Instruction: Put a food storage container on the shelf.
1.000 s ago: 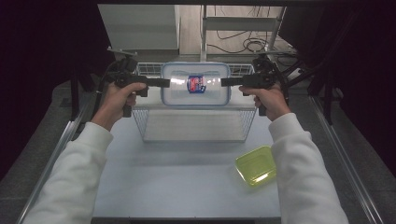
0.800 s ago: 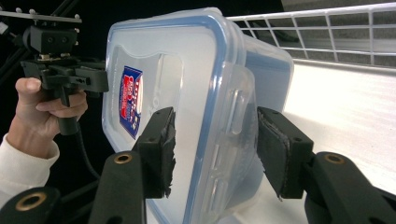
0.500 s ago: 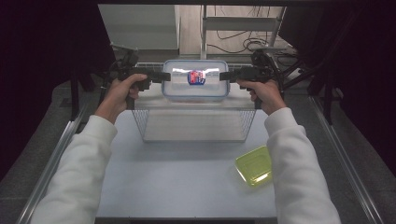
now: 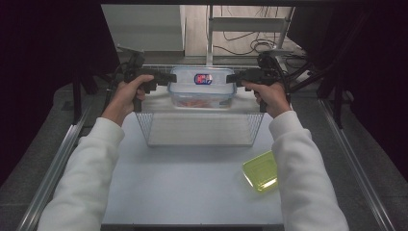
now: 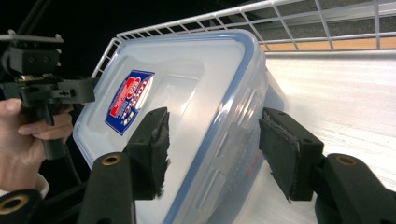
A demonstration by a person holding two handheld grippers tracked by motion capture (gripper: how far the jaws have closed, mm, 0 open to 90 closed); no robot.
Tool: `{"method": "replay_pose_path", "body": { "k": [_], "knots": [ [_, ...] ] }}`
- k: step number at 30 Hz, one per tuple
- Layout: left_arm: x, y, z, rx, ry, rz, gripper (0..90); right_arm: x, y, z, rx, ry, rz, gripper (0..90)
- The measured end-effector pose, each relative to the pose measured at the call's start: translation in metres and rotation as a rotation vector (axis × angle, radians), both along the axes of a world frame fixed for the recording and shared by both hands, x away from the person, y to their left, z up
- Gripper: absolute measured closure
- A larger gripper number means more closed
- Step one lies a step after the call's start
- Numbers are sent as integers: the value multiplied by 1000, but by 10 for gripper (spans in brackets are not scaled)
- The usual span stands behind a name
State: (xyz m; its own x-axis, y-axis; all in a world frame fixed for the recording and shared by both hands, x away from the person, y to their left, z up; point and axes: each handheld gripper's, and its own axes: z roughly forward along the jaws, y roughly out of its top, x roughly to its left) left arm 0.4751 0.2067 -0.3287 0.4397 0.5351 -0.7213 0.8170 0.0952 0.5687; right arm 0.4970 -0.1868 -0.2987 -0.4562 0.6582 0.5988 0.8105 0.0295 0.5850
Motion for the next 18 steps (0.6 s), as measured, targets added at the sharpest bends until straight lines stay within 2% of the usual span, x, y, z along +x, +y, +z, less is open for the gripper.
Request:
{"method": "replay_pose_path", "body": {
  "k": [4,5,7,8,9,10,11,12,13,14,15,16,17,18],
  "knots": [
    [1,-2,-2,-1,-1,8,453,-1,0,0,4,2,-8,422],
    [1,-2,-2,9,-12,27,419,-2,0,0,-5,-1,-12,406],
    [0,-2,-1,14,-24,31,379,-4,-1,3,-3,-17,-19,398],
    [-1,-1,0,17,-43,43,379,-4,-1,3,-3,-17,-19,398],
    [-4,1,3,9,-68,42,349,-7,-4,6,25,-44,-22,385],
    [-4,1,3,9,-68,42,343,-7,-4,6,25,-44,-22,385],
    [-8,2,6,16,-89,42,337,-11,-7,11,32,-76,-11,385],
    [-11,3,8,22,-105,45,337,-11,-7,11,32,-76,-11,385],
    [-20,5,13,27,-145,35,323,-18,-9,15,28,-123,9,393],
    [-20,5,13,27,-145,35,316,-18,-9,15,28,-123,9,393],
    [-31,5,17,66,-183,32,312,-26,-12,19,4,-184,18,403],
    [-37,5,18,73,-197,30,309,-30,-13,20,0,-199,26,404],
    [-37,5,18,73,-197,30,306,-34,-15,21,-5,-217,37,406],
    [-44,6,19,75,-209,27,306,-34,-15,21,-5,-217,37,406]
  ]
}}
